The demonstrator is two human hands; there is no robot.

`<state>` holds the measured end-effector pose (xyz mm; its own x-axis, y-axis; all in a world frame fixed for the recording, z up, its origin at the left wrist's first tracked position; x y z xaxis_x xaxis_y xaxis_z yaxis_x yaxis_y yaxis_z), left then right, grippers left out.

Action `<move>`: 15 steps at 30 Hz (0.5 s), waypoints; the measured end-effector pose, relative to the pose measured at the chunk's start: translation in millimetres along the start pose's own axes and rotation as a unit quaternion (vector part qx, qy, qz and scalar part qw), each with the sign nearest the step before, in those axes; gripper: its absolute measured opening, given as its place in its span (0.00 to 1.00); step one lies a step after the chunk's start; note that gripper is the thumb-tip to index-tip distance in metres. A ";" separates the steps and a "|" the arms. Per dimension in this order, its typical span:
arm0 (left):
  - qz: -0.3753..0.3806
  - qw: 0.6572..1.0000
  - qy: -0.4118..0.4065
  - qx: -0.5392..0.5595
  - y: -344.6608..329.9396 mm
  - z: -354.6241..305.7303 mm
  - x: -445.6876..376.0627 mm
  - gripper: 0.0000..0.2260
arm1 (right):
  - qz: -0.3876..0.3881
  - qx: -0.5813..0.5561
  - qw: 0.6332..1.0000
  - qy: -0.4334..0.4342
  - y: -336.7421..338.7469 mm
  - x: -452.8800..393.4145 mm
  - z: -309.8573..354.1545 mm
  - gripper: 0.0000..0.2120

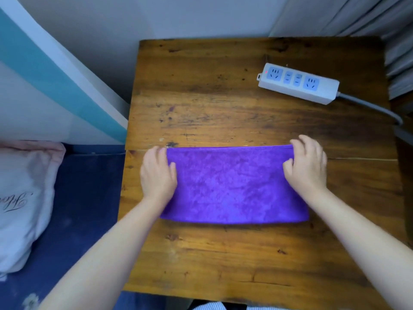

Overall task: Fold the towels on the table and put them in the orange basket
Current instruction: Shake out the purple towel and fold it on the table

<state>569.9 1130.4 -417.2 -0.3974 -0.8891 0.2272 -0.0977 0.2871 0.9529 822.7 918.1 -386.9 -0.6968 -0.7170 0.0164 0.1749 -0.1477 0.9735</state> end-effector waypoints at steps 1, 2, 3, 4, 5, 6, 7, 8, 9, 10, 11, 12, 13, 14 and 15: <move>-0.003 0.998 -0.061 -0.007 -3.9 -13.8 20.2 0.19 | -0.016 0.006 0.999 0.034 1.9 16.9 18.0 0.20; -0.008 0.993 -0.120 -0.021 -10.8 -26.3 41.9 0.19 | -0.014 0.017 0.997 0.069 -2.1 36.0 37.5 0.21; 0.001 0.986 -0.160 -0.038 -20.8 -33.5 61.2 0.20 | 0.006 0.031 0.994 0.104 -11.7 55.8 56.1 0.21; 0.020 0.982 -0.178 -0.060 -33.4 -34.2 75.3 0.22 | 0.043 0.044 0.990 0.130 -25.2 73.1 69.8 0.22; 0.053 0.981 -0.168 -0.078 -46.7 -27.4 83.4 0.23 | 0.084 0.051 0.986 0.138 -39.3 86.8 75.6 0.22; 0.089 0.983 -0.137 -0.088 -58.7 -14.8 87.4 0.25 | 0.127 0.054 0.982 0.126 -53.3 97.8 72.8 0.23; 0.114 0.984 -0.101 -0.093 -68.4 0.8 90.9 0.28 | 0.162 0.053 0.980 0.099 -66.0 107.6 61.7 0.24; 0.123 0.985 -0.078 -0.092 -74.0 14.3 92.8 0.31 | 0.201 0.046 0.977 0.064 -76.6 114.9 47.6 0.25; 0.116 0.987 -0.073 -0.088 -76.5 22.4 94.0 0.33 | 0.215 0.042 0.975 0.042 -82.2 120.1 34.8 0.25; 0.107 0.987 -0.075 -0.090 -77.5 25.9 93.7 0.34 | 0.211 0.044 0.976 0.036 -83.2 122.5 26.6 0.26; 0.105 0.987 -0.078 -0.096 -79.8 27.2 93.4 0.32 | 0.208 0.045 0.977 0.033 -83.3 124.2 21.0 0.26; 0.115 0.985 -0.075 -0.103 -84.0 28.4 92.9 0.31 | 0.199 0.043 0.979 0.025 -81.5 124.5 16.1 0.27; 0.128 0.984 -0.066 -0.105 -86.9 29.3 91.9 0.30 | 0.190 0.038 0.981 0.008 -78.4 124.5 10.3 0.27; 0.134 0.984 -0.054 -0.104 -88.5 30.2 92.5 0.30 | 0.183 0.032 0.982 -0.018 -75.4 126.3 2.3 0.27; 0.131 0.985 -0.042 -0.099 -86.0 29.1 92.6 0.30 | 0.177 0.022 0.983 -0.049 -71.3 128.3 -7.1 0.27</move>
<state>515.0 1033.8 -484.0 -0.4599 -0.7584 0.4619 0.1962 0.4206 0.8858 725.7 831.8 -455.8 -0.6621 -0.6489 0.3749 0.3891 0.1299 0.9120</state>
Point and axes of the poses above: each hand's wrist, its own x-axis away from the middle knuckle, its own y-axis out of the back of the hand, z = x × y, the point moved 10 cm from there along -x, towards the middle knuckle, and after that the axes turned 6 degrees about y, right-handed, at the moved point
